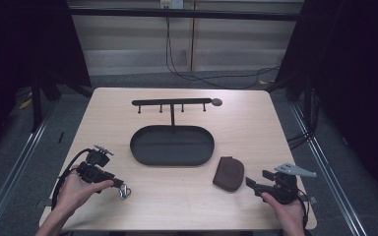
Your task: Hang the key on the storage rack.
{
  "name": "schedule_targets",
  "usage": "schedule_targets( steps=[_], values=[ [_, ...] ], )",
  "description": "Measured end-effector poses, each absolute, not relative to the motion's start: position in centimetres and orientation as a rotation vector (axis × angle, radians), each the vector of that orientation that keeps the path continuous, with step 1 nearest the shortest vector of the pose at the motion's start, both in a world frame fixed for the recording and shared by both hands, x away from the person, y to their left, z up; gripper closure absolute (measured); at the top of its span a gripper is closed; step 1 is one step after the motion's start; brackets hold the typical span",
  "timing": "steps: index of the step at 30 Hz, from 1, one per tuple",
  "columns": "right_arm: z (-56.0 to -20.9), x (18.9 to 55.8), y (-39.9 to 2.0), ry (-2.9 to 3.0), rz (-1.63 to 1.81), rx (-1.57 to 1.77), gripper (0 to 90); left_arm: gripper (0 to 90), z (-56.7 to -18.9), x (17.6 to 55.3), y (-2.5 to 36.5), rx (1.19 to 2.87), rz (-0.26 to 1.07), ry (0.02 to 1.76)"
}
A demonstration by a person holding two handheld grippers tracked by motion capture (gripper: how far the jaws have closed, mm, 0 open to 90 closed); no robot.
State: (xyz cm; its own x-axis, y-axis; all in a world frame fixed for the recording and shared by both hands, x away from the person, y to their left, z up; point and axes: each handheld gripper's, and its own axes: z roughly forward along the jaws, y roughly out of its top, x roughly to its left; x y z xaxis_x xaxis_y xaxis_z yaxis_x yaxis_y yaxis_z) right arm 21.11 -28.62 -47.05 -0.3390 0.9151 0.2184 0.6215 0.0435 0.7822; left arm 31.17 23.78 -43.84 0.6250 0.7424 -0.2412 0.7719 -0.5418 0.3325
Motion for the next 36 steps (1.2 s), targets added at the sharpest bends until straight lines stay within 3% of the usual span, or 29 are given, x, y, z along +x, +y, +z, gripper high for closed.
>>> schedule_targets(
  steps=[5,21,30,36],
  values=[
    [-47.1,21.1,-28.5,1.999,1.188,1.555,22.9,56.5,-44.0,31.6,23.3,2.463,-0.137,1.182],
    [-47.2,21.2,-28.4,2.018,1.182,1.551,22.4,59.0,-45.5,32.6,21.8,2.574,-0.232,1.206],
    [-47.2,21.3,-28.4,2.016,1.179,1.559,22.1,65.0,-46.1,32.9,21.2,2.6,-0.267,1.199],
    [-47.2,21.3,-28.4,2.018,1.177,1.557,21.9,73.6,-46.3,32.9,20.7,2.636,-0.277,1.167]
  ],
)
